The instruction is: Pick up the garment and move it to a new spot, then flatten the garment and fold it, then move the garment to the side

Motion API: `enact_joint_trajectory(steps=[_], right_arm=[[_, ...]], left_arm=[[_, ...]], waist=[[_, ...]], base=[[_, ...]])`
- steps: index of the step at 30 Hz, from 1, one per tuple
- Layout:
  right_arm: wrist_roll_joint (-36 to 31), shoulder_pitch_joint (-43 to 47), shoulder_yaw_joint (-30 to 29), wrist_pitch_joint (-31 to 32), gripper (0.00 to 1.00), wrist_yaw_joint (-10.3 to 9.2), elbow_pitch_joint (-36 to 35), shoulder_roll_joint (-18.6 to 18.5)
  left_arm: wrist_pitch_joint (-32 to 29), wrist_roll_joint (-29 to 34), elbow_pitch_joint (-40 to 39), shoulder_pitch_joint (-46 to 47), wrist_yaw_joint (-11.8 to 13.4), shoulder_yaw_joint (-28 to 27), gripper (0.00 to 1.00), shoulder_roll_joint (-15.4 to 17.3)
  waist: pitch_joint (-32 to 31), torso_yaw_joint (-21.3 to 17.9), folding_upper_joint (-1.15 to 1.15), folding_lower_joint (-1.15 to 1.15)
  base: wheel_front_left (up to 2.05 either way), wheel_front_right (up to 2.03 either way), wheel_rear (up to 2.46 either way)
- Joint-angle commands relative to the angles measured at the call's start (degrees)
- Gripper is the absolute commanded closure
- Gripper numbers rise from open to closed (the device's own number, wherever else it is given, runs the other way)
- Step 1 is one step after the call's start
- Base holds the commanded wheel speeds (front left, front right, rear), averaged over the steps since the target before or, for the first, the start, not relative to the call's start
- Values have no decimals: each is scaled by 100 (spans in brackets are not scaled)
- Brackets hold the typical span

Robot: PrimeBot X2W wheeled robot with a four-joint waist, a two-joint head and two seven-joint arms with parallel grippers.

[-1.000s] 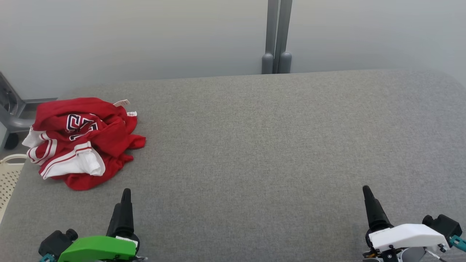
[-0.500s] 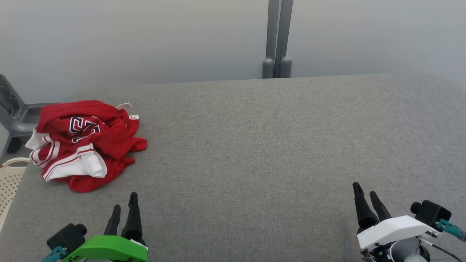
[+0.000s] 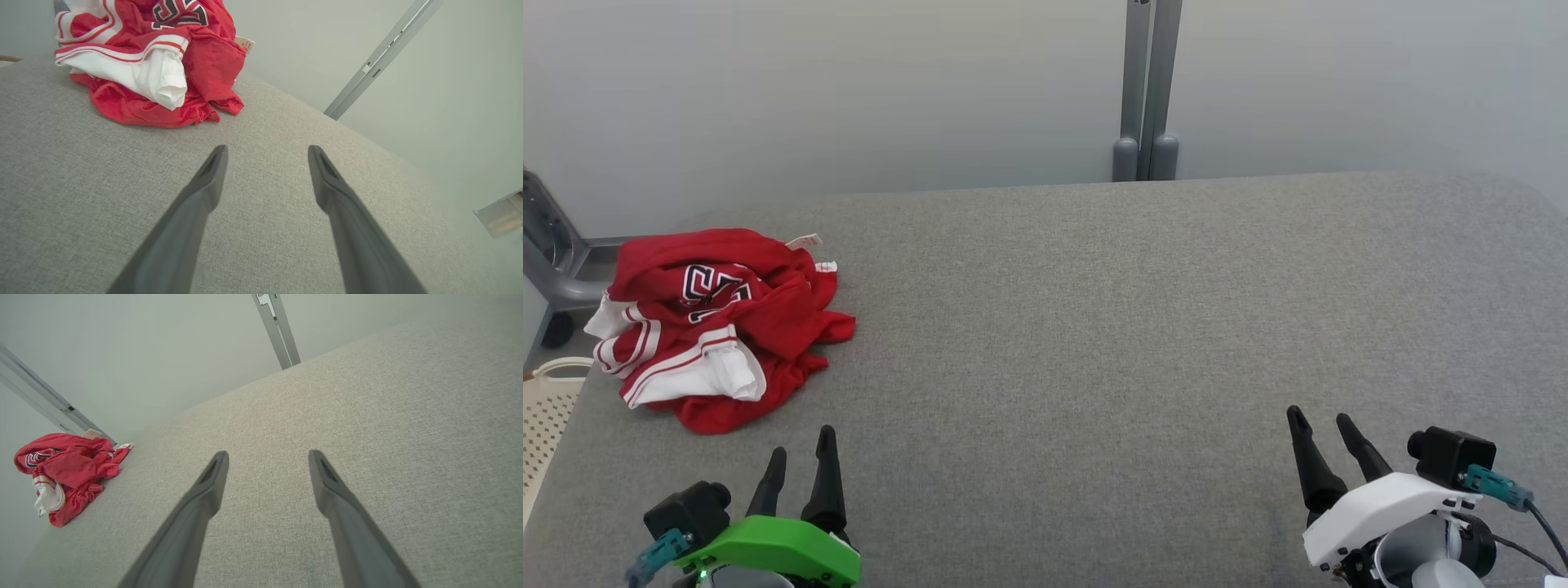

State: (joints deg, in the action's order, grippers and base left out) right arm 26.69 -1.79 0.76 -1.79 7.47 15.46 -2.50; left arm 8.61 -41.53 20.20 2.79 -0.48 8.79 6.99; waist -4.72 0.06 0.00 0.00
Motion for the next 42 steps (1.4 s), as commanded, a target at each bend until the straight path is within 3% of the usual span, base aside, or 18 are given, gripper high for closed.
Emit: enact_joint_trajectory(steps=[1,19,42], right_arm=[[-157,-102,20,12,0,3,-59,-30],[-1230,-128,-1,29,0,3,-58,-40],[-1977,-245,-42,-269,0,3,229,-47]], left_arm=[[29,158,-13,135,32,22,0,84],[169,953,-33,106,240,227,0,316],[319,1568,96,104,429,379,0,447]], waist=[[-2,-1,0,0],[-42,-41,0,0],[-158,-70,0,0]], base=[[0,0,0],[0,0,0],[0,0,0]])
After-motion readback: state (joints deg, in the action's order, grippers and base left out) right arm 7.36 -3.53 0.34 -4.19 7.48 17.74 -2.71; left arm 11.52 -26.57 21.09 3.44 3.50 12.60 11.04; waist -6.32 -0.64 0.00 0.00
